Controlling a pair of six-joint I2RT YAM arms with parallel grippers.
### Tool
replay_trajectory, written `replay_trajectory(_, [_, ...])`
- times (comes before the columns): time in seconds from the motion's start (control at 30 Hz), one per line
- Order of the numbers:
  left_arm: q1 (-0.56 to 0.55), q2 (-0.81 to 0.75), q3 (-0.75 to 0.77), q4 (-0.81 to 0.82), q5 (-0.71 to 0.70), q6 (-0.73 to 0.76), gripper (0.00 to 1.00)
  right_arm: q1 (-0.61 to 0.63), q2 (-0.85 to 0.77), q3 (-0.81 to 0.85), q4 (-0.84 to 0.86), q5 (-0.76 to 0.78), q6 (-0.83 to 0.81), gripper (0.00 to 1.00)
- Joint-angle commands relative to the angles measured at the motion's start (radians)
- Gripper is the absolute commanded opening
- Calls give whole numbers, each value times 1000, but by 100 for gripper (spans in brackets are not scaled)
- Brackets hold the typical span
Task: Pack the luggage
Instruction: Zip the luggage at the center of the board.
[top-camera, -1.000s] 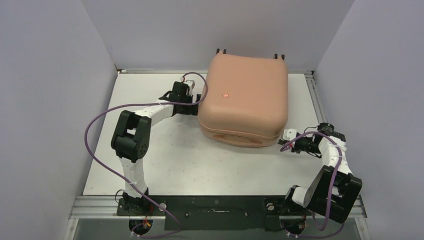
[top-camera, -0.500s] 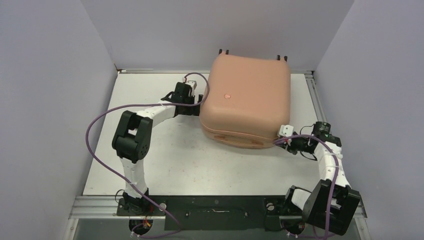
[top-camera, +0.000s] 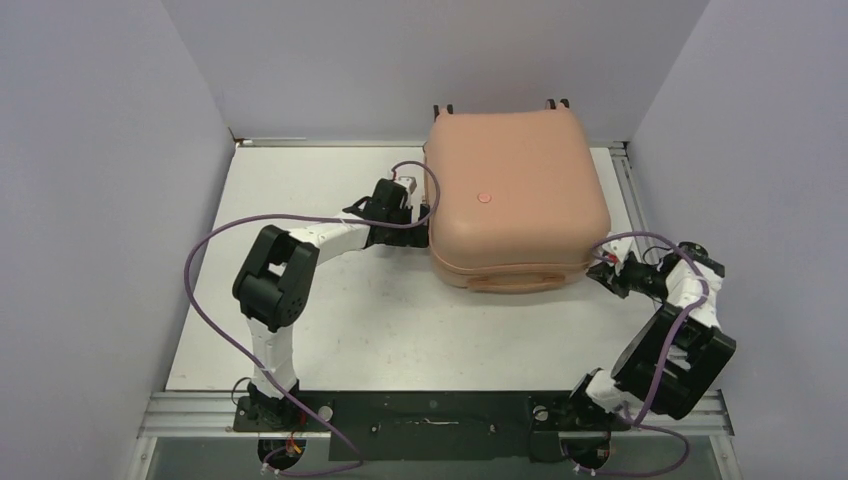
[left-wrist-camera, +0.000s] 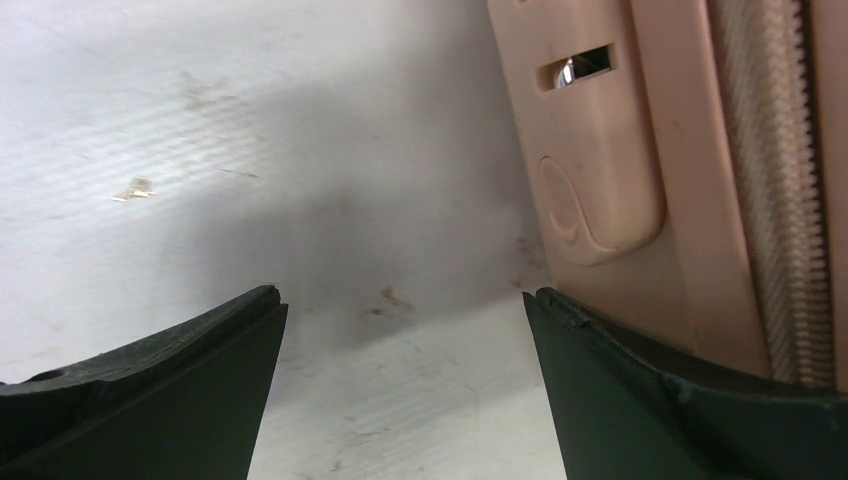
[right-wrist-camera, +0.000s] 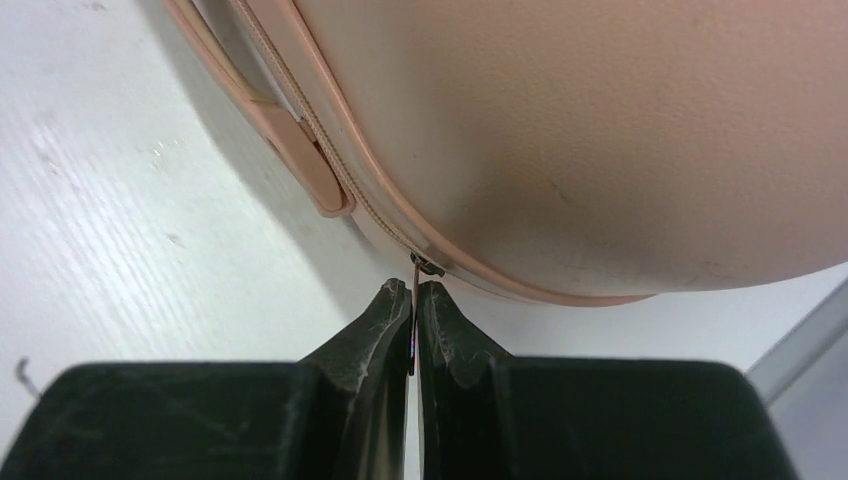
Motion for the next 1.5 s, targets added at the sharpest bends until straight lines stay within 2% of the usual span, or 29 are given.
replay_trajectory(0.0, [-152,25,-23,2,238,-25,96,-72,116,58,-392,-106,-470,5])
replay_trajectory(0.13, [-180,38,-9,14,259,-39,96,-80,72,-2,-422,-84,-498,5])
replay_trajectory(0.3, [-213,53,1,29,281,-53,96,-13,-67,-88,-290,-95,-349,5])
replay_trajectory(0.53, [-230,54,1,38,267,-65,96,41,-195,-181,-226,27,-387,5])
replay_trajectory(0.7, [-206,53,-12,45,269,-73,96,-61,-174,-150,-238,52,-408,5])
replay_trajectory(0.9, [-198,59,-17,55,274,-77,96,-208,-151,-77,-429,-15,-552,7])
replay_trajectory(1.03, [-199,60,-19,57,272,-77,96,-241,-169,-55,-432,-62,-477,7])
replay_trajectory(1.33, [-200,60,-19,64,270,-96,96,-228,-184,-40,-423,-122,-346,5])
replay_trajectory(1.4, [-200,65,-19,67,276,-104,96,-228,-174,-14,-330,-164,-187,5])
replay_trajectory(1.47, [-203,70,-15,66,281,-109,96,-225,-192,0,-167,-171,51,5])
